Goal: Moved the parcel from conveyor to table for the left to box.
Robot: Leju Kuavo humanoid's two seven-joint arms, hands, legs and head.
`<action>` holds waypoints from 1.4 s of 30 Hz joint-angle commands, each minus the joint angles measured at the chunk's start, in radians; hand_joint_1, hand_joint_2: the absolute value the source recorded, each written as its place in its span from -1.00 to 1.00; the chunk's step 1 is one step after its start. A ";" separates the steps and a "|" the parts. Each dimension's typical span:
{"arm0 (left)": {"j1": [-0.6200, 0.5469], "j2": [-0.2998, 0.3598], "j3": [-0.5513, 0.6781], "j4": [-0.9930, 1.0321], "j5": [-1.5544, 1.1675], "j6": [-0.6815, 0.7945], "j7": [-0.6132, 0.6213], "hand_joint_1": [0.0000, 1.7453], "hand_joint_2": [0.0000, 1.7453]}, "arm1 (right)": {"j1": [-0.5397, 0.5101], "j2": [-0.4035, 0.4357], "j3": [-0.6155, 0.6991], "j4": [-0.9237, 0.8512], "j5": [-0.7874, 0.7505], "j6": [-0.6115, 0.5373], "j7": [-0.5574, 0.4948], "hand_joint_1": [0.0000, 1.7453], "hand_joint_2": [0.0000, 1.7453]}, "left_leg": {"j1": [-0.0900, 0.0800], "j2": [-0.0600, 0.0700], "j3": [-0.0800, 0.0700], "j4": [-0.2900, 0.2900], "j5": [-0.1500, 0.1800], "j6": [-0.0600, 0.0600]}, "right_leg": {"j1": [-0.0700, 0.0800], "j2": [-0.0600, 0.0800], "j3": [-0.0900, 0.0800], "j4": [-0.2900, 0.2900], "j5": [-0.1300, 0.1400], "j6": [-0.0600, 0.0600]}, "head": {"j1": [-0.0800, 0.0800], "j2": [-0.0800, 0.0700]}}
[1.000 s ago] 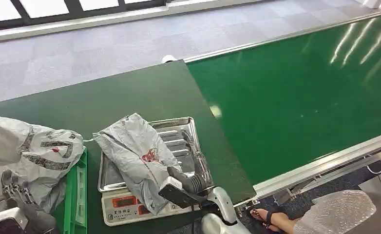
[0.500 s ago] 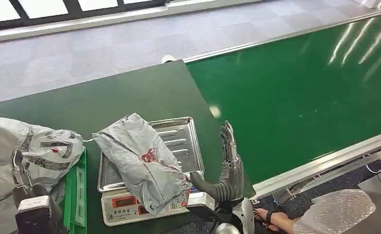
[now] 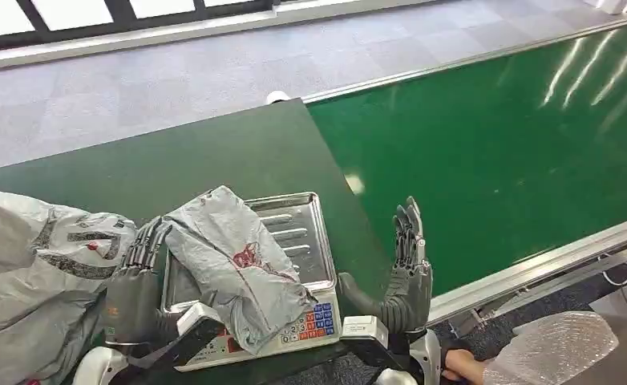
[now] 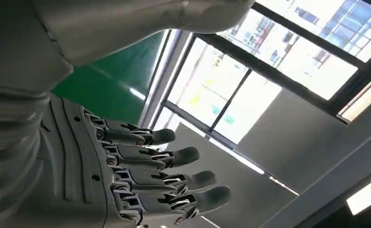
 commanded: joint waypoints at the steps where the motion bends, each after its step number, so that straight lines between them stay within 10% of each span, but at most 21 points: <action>1: -0.186 0.121 -0.242 0.288 0.022 -0.177 -0.088 -1.00 1.00 | -0.034 -0.019 -0.054 0.066 -0.052 0.035 -0.035 -1.00 1.00 | 0.000 -0.006 -0.002 -0.003 0.005 0.002 | 0.000 -0.004 0.000 -0.004 0.003 0.000 | 0.000 0.000; 27: -0.279 0.161 -0.368 0.399 0.126 -0.221 -0.105 -1.00 1.00 | -0.081 0.001 -0.047 0.124 -0.073 0.063 -0.044 -1.00 1.00 | 0.000 -0.001 -0.004 -0.002 0.006 0.002 | 0.000 0.000 -0.002 -0.003 0.005 0.000 | 0.000 0.000; 28: -0.279 0.161 -0.368 0.399 0.126 -0.221 -0.105 1.00 1.00 | -0.081 0.001 -0.047 0.124 -0.073 0.063 -0.044 -1.00 1.00 | 0.000 -0.001 -0.005 -0.004 0.007 0.002 | 0.000 0.001 -0.003 -0.004 0.007 0.000 | 0.000 0.000; 42: -0.264 0.162 -0.343 0.363 0.136 -0.201 -0.120 1.00 1.00 | -0.107 0.000 -0.035 0.162 -0.099 0.059 -0.050 -1.00 1.00 | 0.000 0.000 -0.004 -0.003 0.006 0.003 | 0.000 0.002 -0.003 -0.003 0.007 0.000 | 0.000 0.000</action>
